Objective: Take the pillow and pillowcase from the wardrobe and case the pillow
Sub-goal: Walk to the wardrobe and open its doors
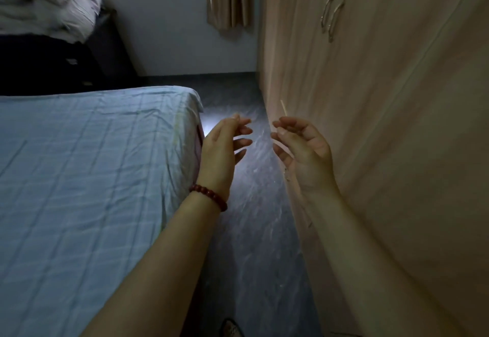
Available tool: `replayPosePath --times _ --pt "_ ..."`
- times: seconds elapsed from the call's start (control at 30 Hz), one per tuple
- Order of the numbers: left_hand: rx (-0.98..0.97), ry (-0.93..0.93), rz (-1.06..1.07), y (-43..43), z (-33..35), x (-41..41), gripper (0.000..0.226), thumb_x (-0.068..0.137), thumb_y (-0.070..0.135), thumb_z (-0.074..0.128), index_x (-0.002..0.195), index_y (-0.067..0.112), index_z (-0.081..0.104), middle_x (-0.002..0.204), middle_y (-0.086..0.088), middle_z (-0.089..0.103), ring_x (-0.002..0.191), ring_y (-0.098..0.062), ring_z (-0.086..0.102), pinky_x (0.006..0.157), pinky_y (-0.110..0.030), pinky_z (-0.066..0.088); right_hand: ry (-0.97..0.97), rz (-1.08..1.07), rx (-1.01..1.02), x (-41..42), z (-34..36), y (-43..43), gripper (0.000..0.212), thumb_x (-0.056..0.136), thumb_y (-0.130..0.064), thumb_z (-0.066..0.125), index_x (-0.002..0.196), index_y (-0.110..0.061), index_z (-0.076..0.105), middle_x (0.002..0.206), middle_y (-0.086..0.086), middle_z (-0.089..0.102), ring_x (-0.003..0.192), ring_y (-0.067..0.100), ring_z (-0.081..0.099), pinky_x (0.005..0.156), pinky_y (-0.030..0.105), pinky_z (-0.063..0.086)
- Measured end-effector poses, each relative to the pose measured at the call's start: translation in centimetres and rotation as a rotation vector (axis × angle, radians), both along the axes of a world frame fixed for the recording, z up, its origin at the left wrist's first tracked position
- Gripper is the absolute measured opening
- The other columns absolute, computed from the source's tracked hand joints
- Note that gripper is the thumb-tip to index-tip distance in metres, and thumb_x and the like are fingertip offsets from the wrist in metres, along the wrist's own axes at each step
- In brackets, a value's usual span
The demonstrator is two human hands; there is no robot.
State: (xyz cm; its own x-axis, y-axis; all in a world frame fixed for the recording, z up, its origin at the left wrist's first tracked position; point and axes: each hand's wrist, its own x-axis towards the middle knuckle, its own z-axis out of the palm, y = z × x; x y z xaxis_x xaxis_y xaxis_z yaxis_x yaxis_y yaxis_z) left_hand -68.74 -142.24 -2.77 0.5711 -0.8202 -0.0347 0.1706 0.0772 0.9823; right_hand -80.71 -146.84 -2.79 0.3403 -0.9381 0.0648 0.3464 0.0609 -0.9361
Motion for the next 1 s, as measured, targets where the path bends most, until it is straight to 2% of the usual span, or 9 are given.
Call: replayPosePath --times 0.17,0.27,0.43,0.63,0.87,1.0 --pt "0.056 0.065 0.003 -4.5 -1.0 4.8 0.026 0.074 0.051 0.052 0.073 0.033 0.070 0.074 0.015 0.067 0.068 -0.002 0.062 0.057 -0.016 0.045 0.010 -0.010 0.059 4.5 -1.5 -4.3 0.017 0.084 -0.009 0.062 0.084 -0.025 0.067 0.097 -0.005 0.068 0.101 0.017 0.064 0.090 0.030 0.052" --pt "0.051 0.040 -0.004 -7.5 -1.8 7.1 0.026 0.076 0.050 0.050 0.073 0.034 0.070 0.072 0.016 0.068 0.066 0.001 0.062 0.059 -0.017 0.046 0.000 -0.001 0.069 7.1 -2.1 -7.8 0.019 0.083 -0.008 0.062 0.082 -0.026 0.067 0.093 -0.008 0.069 0.095 0.011 0.064 0.082 0.025 0.052" --pt "0.030 0.024 0.064 -14.9 -2.3 11.9 0.024 0.077 0.045 0.052 0.075 0.031 0.071 0.073 0.013 0.068 0.065 -0.001 0.062 0.058 -0.018 0.044 0.012 0.031 0.036 12.5 -2.7 -15.9 0.019 0.082 -0.008 0.064 0.083 -0.027 0.068 0.088 -0.011 0.069 0.091 0.009 0.065 0.081 0.023 0.054" --pt "0.002 -0.018 0.126 -26.0 -1.0 17.7 0.023 0.076 0.048 0.052 0.071 0.034 0.070 0.072 0.015 0.069 0.065 0.001 0.063 0.054 -0.014 0.047 0.068 0.061 -0.024 18.7 -1.6 -27.3 0.016 0.084 -0.015 0.064 0.092 -0.028 0.066 0.096 -0.011 0.068 0.098 0.013 0.065 0.079 0.021 0.054" --pt "0.010 -0.071 0.176 -35.2 -1.1 23.5 0.023 0.084 0.043 0.051 0.073 0.035 0.069 0.076 0.014 0.069 0.068 0.000 0.064 0.062 -0.018 0.046 0.087 0.112 -0.013 25.3 -1.7 -37.1 0.016 0.084 -0.014 0.063 0.092 -0.027 0.065 0.095 -0.011 0.067 0.098 0.013 0.065 0.075 0.018 0.053" --pt "0.019 -0.108 0.182 -39.2 -1.4 27.3 0.023 0.087 0.042 0.049 0.077 0.033 0.067 0.075 0.016 0.070 0.070 0.000 0.065 0.067 -0.023 0.048 0.090 0.140 0.001 29.3 -2.2 -41.2 0.016 0.084 -0.013 0.063 0.093 -0.025 0.065 0.096 -0.009 0.067 0.099 0.014 0.065 0.081 0.023 0.054"
